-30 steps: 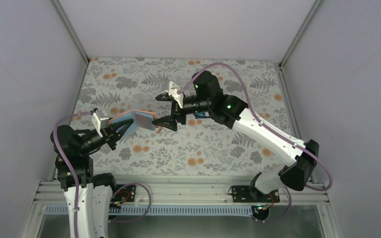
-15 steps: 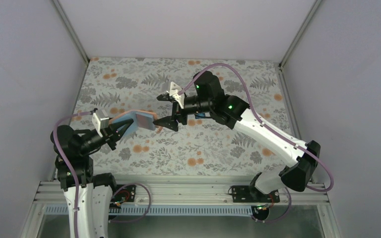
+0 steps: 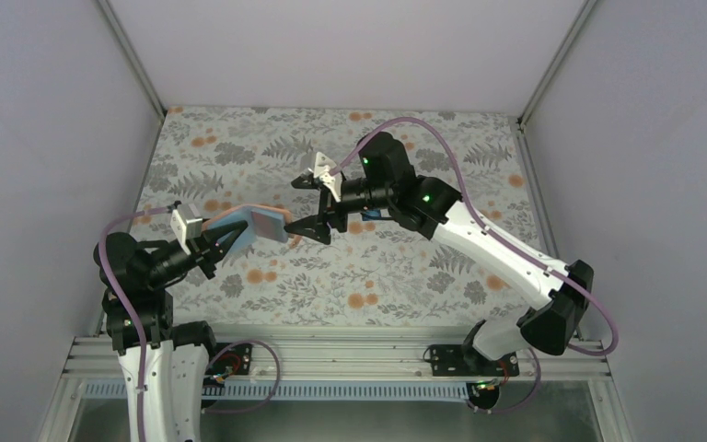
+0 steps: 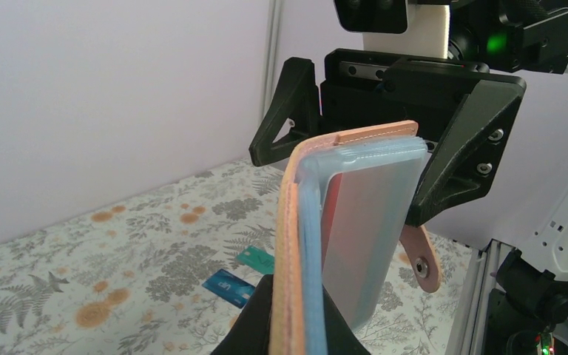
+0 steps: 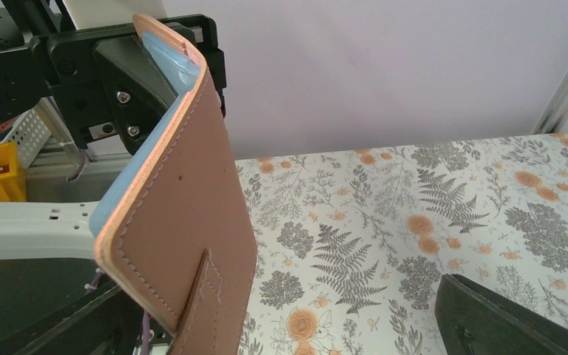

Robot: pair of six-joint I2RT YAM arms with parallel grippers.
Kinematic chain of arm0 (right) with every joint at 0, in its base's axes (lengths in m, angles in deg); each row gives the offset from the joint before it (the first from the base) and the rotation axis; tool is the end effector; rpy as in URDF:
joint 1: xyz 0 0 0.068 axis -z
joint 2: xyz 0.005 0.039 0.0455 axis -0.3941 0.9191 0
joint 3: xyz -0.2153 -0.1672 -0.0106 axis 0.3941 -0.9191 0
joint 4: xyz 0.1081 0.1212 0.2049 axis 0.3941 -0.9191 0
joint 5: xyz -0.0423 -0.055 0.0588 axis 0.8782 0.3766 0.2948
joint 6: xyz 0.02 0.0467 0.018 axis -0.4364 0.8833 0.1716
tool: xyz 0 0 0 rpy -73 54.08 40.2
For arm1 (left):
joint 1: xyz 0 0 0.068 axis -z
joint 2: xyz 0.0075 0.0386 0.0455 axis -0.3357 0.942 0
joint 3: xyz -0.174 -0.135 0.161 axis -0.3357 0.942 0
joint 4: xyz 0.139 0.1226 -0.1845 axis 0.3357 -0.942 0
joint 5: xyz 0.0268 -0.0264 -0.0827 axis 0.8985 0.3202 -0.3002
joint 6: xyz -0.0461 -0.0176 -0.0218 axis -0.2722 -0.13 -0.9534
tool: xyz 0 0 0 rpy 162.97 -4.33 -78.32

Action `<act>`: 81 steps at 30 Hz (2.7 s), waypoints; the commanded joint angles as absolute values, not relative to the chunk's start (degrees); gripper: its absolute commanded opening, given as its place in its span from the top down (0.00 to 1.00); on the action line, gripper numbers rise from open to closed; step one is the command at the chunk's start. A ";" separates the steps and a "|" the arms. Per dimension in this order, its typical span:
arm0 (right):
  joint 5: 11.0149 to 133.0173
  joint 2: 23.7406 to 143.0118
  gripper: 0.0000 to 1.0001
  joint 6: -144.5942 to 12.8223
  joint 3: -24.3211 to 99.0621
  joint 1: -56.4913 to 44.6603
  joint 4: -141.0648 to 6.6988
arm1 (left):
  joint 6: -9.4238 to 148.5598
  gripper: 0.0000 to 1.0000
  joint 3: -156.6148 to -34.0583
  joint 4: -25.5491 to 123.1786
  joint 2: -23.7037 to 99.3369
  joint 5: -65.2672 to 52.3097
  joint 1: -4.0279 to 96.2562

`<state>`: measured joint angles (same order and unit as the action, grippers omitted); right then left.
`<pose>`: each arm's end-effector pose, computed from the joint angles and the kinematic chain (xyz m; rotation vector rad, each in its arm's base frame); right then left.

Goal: Take the credit cards out of the card holder

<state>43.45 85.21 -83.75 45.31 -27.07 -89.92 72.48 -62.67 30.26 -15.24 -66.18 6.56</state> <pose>0.1925 0.2646 0.3987 -1.3894 1.4927 1.0591 0.0850 -0.0141 0.3445 0.6495 1.4976 -0.8559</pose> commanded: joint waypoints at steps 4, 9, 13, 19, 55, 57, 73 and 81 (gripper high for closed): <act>42.79 86.94 0.01 -80.35 46.87 -27.07 -86.45 | 72.18 0.98 -63.70 30.35 -15.48 -66.67 6.43; 44.38 87.47 0.01 -79.31 47.53 -27.23 -86.08 | 72.08 0.98 -63.51 29.97 -15.56 -66.77 6.46; 44.48 88.03 0.02 -78.49 47.54 -27.41 -85.32 | 72.21 0.98 -63.19 30.10 -15.66 -66.65 6.43; 43.36 90.61 0.03 -77.77 49.42 -28.42 -85.18 | 72.07 0.98 -63.07 30.37 -15.44 -66.68 6.47; 96.61 100.05 0.96 -61.23 61.59 -28.97 -108.71 | 71.82 0.00 -59.41 27.64 -15.25 -50.51 5.77; 105.99 104.54 0.96 -58.98 64.52 -28.76 -115.78 | 70.77 0.00 -58.64 28.09 -15.18 -49.48 5.49; 68.73 101.26 0.96 -68.27 63.25 -29.41 -105.27 | 59.57 0.00 -48.30 31.61 -18.05 -55.98 4.94; 57.56 98.01 0.96 -73.09 59.86 -30.99 -100.60 | 56.98 0.00 -48.40 35.13 -18.43 -60.37 4.94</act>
<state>66.20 100.47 -69.06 61.46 -29.67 -105.44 59.19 -47.88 32.49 -18.02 -56.98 5.20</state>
